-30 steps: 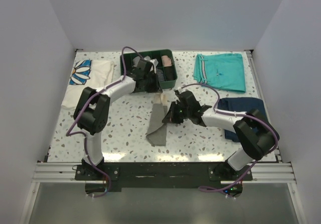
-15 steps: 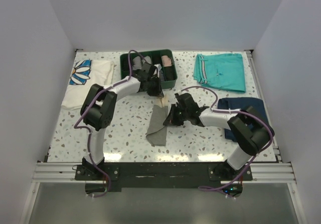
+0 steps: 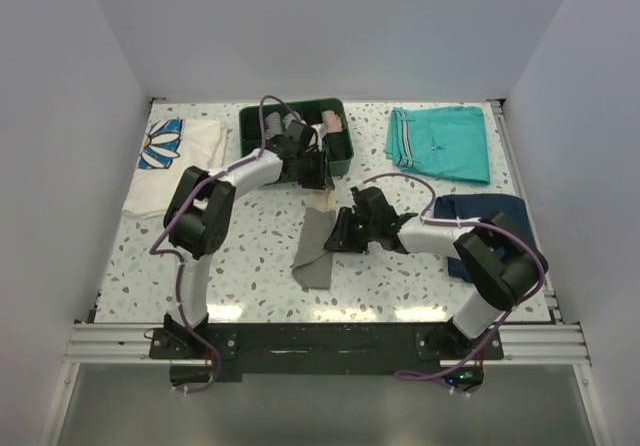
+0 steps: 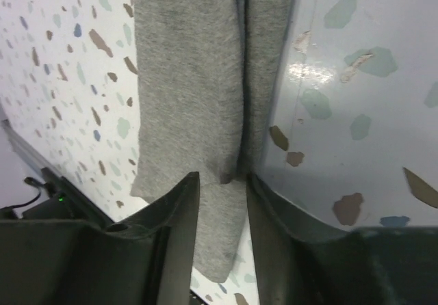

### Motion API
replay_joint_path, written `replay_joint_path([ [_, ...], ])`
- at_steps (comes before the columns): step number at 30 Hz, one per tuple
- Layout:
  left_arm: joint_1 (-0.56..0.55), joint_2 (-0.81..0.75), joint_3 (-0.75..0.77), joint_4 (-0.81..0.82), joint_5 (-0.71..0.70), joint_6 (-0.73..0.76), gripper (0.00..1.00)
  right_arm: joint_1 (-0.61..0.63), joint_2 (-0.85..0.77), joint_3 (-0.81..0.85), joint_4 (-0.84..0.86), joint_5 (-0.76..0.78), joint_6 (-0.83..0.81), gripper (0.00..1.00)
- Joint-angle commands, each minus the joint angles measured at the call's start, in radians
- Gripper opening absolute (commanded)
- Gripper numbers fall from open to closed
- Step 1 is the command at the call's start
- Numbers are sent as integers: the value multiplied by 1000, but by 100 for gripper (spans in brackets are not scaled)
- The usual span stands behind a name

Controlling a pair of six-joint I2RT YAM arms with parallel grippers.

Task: Roll the underwear
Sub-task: Fold the underwear at the center of the board.

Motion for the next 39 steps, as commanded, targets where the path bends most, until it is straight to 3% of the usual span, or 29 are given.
replay_joint_path([
  [1, -1, -47, 67, -21, -6, 52, 43, 0, -113, 2, -69, 93, -52, 40],
  [5, -1, -99, 70, -33, -13, 57, 49, 0, -216, 2, -179, 193, -75, 39],
  [7, 1, -154, 56, -15, -19, 46, 50, 0, -251, 2, -207, 238, -84, 34],
  [13, 11, -324, -108, 9, -98, -14, 51, -3, -196, 134, -305, 310, -141, 0],
  [16, 13, -419, -272, 68, -107, -29, 48, -8, -120, 201, -310, 296, -161, 0],
  [22, 8, -553, -591, 203, -53, -87, 34, -46, 20, 329, -294, 259, -193, 0],
  [28, -12, -567, -679, 278, -12, -121, 29, -74, 126, 464, -282, 150, -224, 0],
  [39, -56, -501, -684, 324, 5, -140, 27, -76, 314, 623, -329, 121, -270, 0],
])
